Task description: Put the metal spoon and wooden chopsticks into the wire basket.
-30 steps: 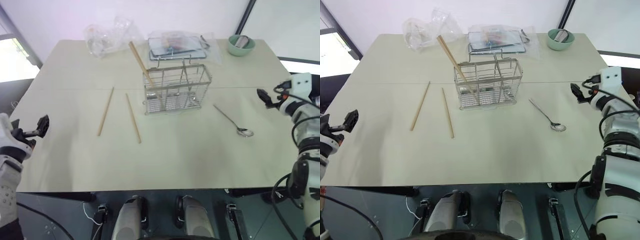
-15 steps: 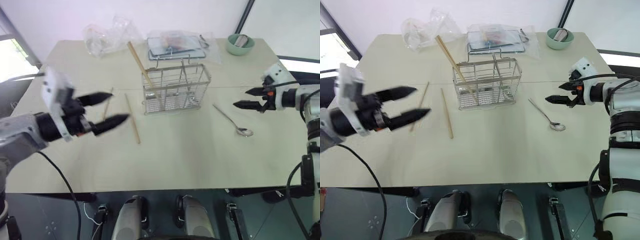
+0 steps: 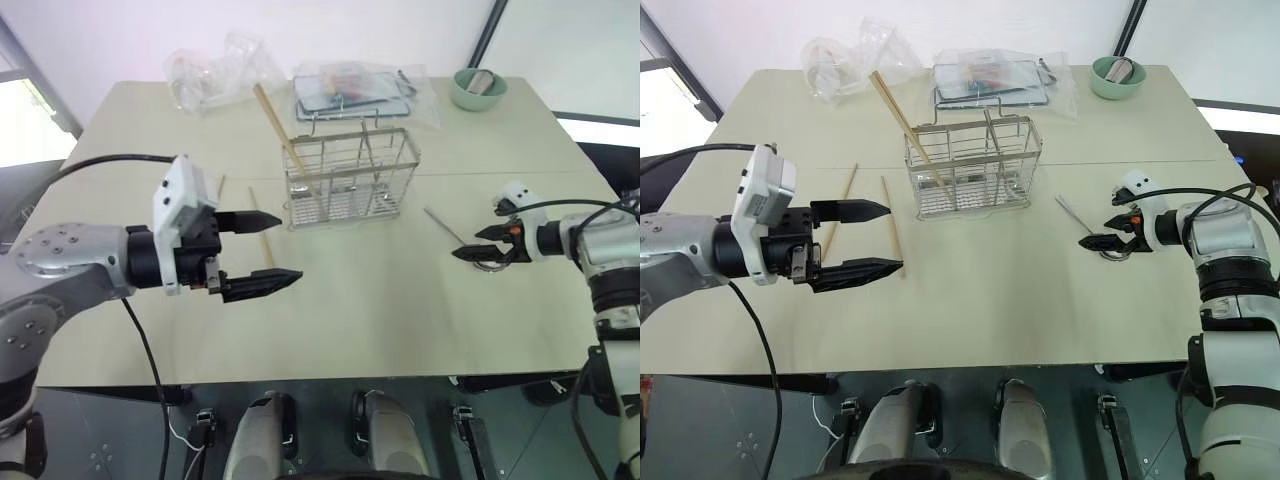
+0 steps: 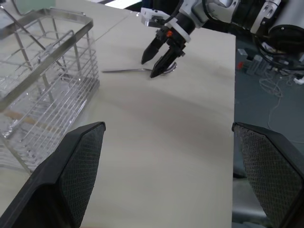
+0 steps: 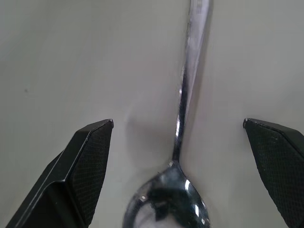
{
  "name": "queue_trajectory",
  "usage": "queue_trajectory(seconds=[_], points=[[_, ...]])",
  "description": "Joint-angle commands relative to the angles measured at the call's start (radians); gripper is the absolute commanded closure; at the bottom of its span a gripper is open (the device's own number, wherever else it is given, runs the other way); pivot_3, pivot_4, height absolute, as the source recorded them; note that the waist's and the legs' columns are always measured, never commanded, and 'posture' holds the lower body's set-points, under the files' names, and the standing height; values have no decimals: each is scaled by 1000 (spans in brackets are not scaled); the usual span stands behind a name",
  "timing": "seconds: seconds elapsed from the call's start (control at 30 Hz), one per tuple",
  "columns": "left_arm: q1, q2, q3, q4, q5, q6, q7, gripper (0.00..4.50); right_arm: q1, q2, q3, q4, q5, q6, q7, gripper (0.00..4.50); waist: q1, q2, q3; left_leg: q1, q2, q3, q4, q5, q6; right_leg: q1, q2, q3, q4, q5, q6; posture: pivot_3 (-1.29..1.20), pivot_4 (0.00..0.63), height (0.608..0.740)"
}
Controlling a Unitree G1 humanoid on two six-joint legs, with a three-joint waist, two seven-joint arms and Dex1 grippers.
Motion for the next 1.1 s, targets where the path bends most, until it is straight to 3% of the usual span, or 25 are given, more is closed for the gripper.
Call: queue_trajectory(seconds=[0.03, 0.13, 0.33, 0.57, 0.73, 0.87, 1.1], points=[[-16, 10, 15, -1, 12, -22, -9, 0, 11, 25, 4, -15, 3, -6, -29, 251, -1, 0, 0, 0, 0, 0, 0, 0, 0, 0, 0, 0, 0, 0, 0, 0, 150, 707], [-20, 10, 19, -3, 12, -20, -9, 0, 10, 38, 3, 8, 7, -12, -39, 1267, 0, -1, 0, 0, 0, 0, 0, 0, 0, 1, 0, 0, 0, 0, 0, 0, 150, 707], [-20, 14, 36, 3, 14, -19, -6, 0, -6, 46, -3, 67, 6, -51, -50, 4413, 1, -1, 0, 0, 0, -1, 0, 0, 0, 1, 0, 0, 0, 0, 0, 0, 150, 707], [-42, -7, 40, 44, 43, -37, 15, 0, -15, 48, -38, 110, 7, -131, -110, 4466, 1, -1, -1, 1, 0, -1, 0, 0, 0, 2, 1, 0, 0, 0, 0, 0, 150, 707], [-94, -51, 47, 114, 73, -53, 80, 0, -121, 66, -188, 189, 72, -260, -298, 4466, 1, 0, 0, 2, 0, -1, 1, 0, 0, 3, 1, 1, 0, 0, 0, 0, 150, 707], [-150, -100, 50, 150, 67, -60, 136, 0, -307, 98, -348, 172, 213, -231, -400, 4466, -2, 2, 2, 0, 0, 0, 1, 1, 0, 0, 1, 2, 1, 0, 0, 0, 150, 707], [-216, -161, 5, 174, 105, -62, 163, 0, -438, 300, -436, -38, 407, -89, -506, 4466, 0, 2, 2, 1, 1, 0, 0, 1, -1, 1, 5, 2, 1, 0, 0, 0, 150, 707]])
